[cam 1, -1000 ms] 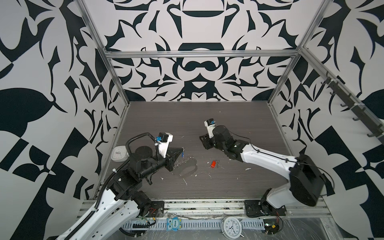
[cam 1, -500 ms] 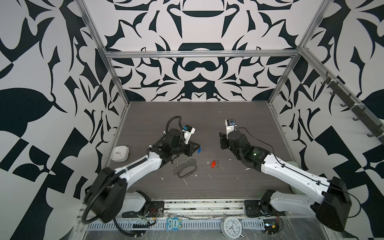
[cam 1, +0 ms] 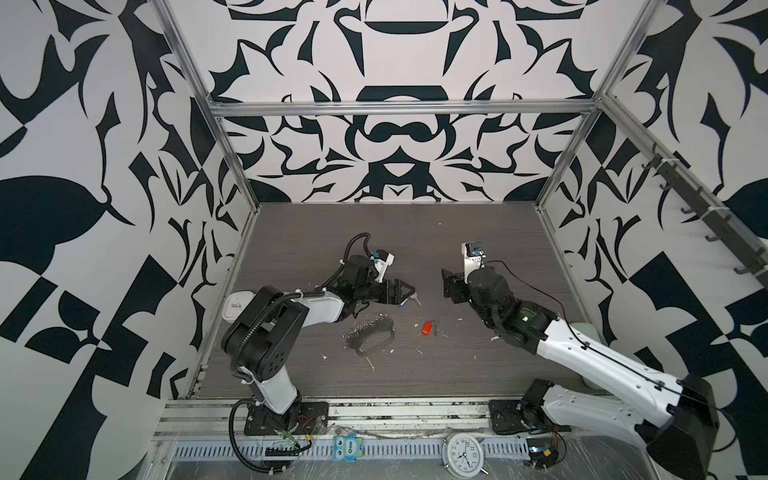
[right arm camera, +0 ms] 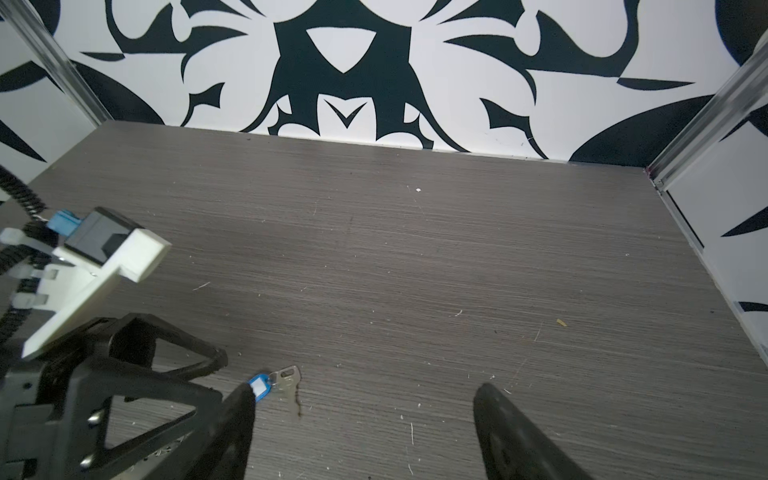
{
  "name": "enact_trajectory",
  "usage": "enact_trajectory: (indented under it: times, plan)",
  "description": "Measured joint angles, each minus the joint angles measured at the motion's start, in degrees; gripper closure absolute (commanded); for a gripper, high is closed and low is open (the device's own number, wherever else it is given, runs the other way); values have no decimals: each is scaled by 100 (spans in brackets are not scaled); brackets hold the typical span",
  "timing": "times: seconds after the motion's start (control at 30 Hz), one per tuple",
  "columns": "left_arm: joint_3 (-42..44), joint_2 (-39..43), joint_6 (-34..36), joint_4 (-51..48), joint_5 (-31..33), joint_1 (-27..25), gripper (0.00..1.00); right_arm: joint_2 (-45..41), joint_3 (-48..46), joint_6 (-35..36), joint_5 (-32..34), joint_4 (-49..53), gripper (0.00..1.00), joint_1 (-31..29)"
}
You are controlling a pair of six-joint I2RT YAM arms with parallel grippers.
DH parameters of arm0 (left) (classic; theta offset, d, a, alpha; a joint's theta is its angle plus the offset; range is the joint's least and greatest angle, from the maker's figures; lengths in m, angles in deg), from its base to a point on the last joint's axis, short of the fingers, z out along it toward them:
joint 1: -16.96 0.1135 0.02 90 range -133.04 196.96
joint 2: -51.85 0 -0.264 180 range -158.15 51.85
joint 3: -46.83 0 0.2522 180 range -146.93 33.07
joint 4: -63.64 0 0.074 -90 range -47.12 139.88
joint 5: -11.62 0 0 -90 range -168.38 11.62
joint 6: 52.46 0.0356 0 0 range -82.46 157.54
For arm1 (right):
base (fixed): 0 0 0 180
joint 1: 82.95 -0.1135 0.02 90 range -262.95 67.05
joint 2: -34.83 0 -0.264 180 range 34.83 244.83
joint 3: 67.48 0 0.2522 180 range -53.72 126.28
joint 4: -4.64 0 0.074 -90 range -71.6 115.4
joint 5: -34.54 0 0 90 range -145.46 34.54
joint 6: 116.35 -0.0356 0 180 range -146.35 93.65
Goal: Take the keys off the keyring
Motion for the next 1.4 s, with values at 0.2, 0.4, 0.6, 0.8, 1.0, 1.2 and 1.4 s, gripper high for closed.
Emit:
enact_trajectory:
  times: [0.2, 0.4, 0.6, 0.8, 1.0, 1.2, 1.4]
  plan:
    - [393, 1827, 26, -109, 505, 57, 0, -308, -170, 0, 24, -151, 15, 0]
    - [699, 4450, 782, -570, 2647, 59, 0, -562, -407, -61, 2, -474, 1, 0]
    - [1552, 5558, 1650, -752, 5770, 306, 1, -568, -413, -306, 181, -448, 1, 0]
    - [1989, 4592, 2151, -706, 7241, 1285, 0, -590, -546, -415, 337, -444, 2, 0]
    - [2081, 2802, 2256, 149, 7145, 2450, 0, -946, -844, -422, 514, -468, 1, 0]
    - [2155, 1676, 2221, 1023, 6415, 3178, 0, -1032, -922, -457, 807, -297, 2, 0]
    - [2295, 1141, 2181, 1891, 5630, 3526, 0, -1069, -1091, -103, 1145, -599, 1, 0]
